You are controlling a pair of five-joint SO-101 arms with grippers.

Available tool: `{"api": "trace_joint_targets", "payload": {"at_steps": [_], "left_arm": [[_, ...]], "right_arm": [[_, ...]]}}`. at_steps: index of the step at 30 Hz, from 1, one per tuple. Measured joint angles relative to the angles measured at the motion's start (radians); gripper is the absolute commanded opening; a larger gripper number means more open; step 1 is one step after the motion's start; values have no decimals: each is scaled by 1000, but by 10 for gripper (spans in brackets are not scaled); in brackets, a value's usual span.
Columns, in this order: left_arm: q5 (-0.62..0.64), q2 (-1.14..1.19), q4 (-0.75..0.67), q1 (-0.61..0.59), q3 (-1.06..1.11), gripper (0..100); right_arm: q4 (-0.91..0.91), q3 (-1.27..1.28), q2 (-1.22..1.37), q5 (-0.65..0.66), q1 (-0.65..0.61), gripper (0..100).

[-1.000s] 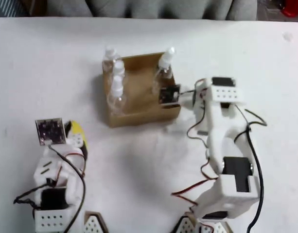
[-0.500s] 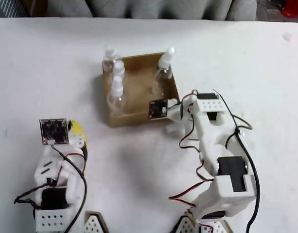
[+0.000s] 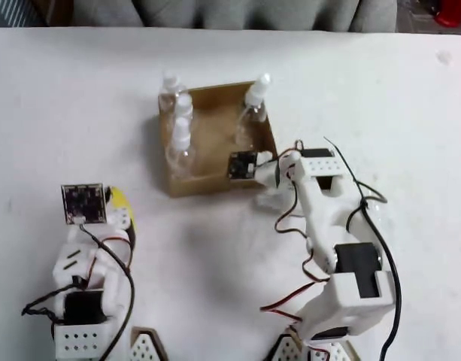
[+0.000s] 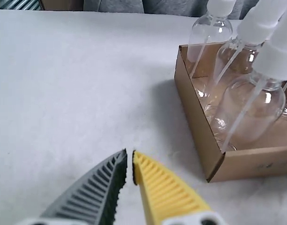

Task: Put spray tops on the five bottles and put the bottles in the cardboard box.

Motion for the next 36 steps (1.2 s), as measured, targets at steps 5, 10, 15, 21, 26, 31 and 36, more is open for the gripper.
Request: {"api": "trace_joint_targets", "payload": {"at_steps": [5, 10, 15, 21, 26, 31, 36], "left_arm": [[0, 0, 0, 0, 0, 20], [0, 0, 0, 0, 0, 20], [-3, 0, 0, 0, 0, 20], [-9, 0, 0, 0, 0, 20], [-9, 0, 0, 0, 0, 20], [-9, 0, 0, 0, 0, 20], [-9, 0, 0, 0, 0, 20]], "right_arm": [[149, -115, -3, -175, -6, 15], [364, -176, -3, -313, -61, 15], [462, -178, -3, -491, -121, 15], [551, -178, -3, -638, -196, 15], [600, -180, -3, -687, -219, 15], [661, -180, -34, -690, -216, 15], [715, -180, -184, -690, -215, 15]]}}
